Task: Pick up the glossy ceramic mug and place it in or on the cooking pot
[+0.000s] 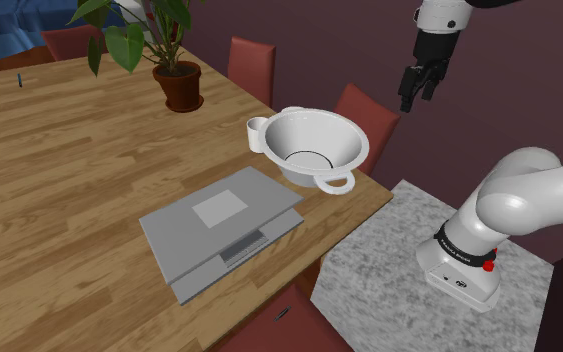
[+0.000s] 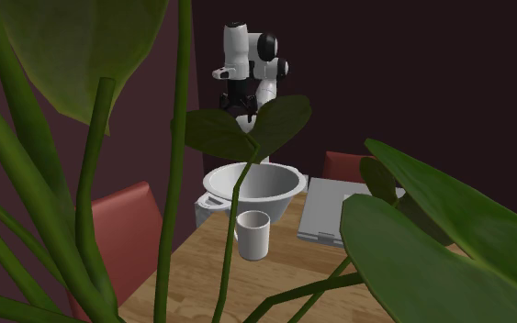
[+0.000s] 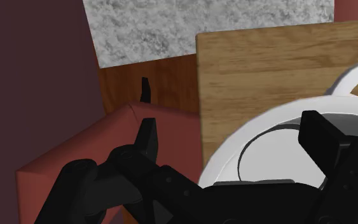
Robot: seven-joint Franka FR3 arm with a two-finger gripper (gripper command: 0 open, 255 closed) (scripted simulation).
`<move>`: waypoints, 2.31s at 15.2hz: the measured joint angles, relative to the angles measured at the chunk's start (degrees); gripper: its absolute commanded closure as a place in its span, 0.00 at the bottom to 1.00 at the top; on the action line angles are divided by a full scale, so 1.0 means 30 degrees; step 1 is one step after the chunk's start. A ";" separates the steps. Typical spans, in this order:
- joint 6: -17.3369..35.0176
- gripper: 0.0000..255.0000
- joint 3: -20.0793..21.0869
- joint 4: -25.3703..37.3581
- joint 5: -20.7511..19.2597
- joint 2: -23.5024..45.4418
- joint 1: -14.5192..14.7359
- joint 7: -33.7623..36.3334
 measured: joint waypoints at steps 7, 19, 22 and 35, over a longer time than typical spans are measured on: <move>0.2444 0.00 0.0831 0.0773 0.0558 0.3066 0.0434 0.0709; 0.7072 0.00 0.2473 0.4823 0.0681 1.1319 0.1098 0.2204; 0.7814 0.00 0.2855 0.6215 0.0462 1.3361 0.1292 0.2682; 0.8066 0.00 0.3556 1.5720 -0.1404 2.2905 0.2657 0.4278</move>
